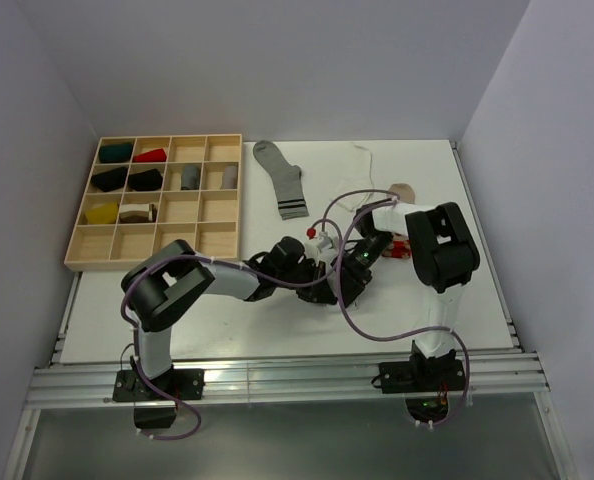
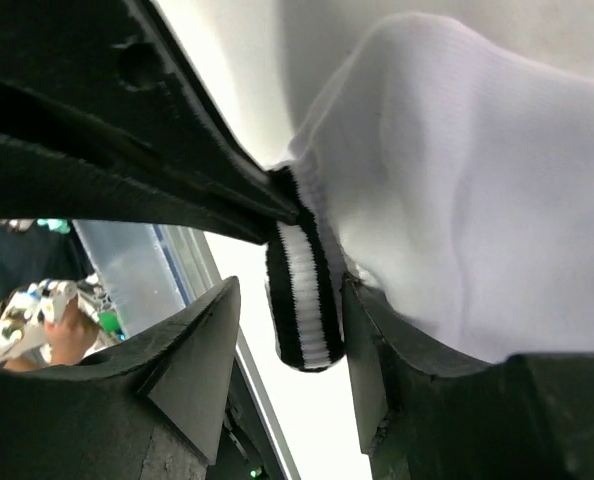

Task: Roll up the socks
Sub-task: Roll the sock at the center of the board.

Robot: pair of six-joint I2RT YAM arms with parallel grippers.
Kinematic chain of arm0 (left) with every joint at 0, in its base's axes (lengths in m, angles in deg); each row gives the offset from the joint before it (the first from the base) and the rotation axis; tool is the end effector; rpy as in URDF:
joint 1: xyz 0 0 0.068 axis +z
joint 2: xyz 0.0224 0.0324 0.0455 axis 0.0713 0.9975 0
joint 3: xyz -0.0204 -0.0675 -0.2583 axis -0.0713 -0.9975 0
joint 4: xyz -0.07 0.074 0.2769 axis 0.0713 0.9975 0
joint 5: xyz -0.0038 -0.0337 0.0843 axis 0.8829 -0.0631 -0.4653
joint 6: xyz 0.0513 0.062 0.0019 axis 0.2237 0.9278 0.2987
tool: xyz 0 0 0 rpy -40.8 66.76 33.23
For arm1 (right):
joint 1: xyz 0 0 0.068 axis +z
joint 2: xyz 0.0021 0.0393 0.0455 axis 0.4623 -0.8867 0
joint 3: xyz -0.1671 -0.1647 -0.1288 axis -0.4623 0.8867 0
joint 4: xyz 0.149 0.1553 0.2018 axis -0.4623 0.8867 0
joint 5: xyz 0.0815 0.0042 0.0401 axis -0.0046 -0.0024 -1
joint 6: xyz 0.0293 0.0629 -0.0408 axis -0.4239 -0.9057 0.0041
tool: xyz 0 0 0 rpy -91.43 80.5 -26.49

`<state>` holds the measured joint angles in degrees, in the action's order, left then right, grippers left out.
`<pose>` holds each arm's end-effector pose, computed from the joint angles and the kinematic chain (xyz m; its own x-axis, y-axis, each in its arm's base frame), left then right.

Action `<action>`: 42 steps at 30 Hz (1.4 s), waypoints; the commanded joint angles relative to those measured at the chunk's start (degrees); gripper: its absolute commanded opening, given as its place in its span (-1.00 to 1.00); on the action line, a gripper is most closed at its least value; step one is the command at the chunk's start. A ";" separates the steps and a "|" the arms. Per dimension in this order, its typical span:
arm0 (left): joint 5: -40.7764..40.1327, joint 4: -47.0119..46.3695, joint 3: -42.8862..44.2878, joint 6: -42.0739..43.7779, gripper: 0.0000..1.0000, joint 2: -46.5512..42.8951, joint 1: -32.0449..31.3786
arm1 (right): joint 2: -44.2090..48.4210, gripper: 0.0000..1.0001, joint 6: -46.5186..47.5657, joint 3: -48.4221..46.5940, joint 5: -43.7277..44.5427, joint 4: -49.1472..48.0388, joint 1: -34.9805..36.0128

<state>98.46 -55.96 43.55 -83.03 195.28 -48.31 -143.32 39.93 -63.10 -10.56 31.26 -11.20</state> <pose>0.2262 -0.3473 0.0756 -0.8422 0.2064 -0.4981 0.5340 0.4467 -0.7178 0.2846 0.1372 0.0721 -0.6353 -0.7179 -0.2847 -0.6295 0.2678 0.7294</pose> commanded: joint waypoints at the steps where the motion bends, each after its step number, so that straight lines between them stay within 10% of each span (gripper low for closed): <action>1: -0.32 9.64 0.87 -4.99 -0.99 1.57 -0.60 | 3.84 0.08 0.67 0.65 4.17 -8.55 -0.69; 25: 10.64 13.70 0.78 -21.95 -0.99 4.74 5.38 | 30.46 0.12 -3.20 12.77 9.69 -24.35 -6.41; 42: 16.99 24.95 6.67 -23.46 -0.99 9.84 8.63 | 53.77 0.14 -0.12 35.54 27.02 -42.55 19.42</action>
<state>117.94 -37.36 49.84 -109.04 202.95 -40.31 -91.04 38.66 -30.06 10.88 -5.88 4.30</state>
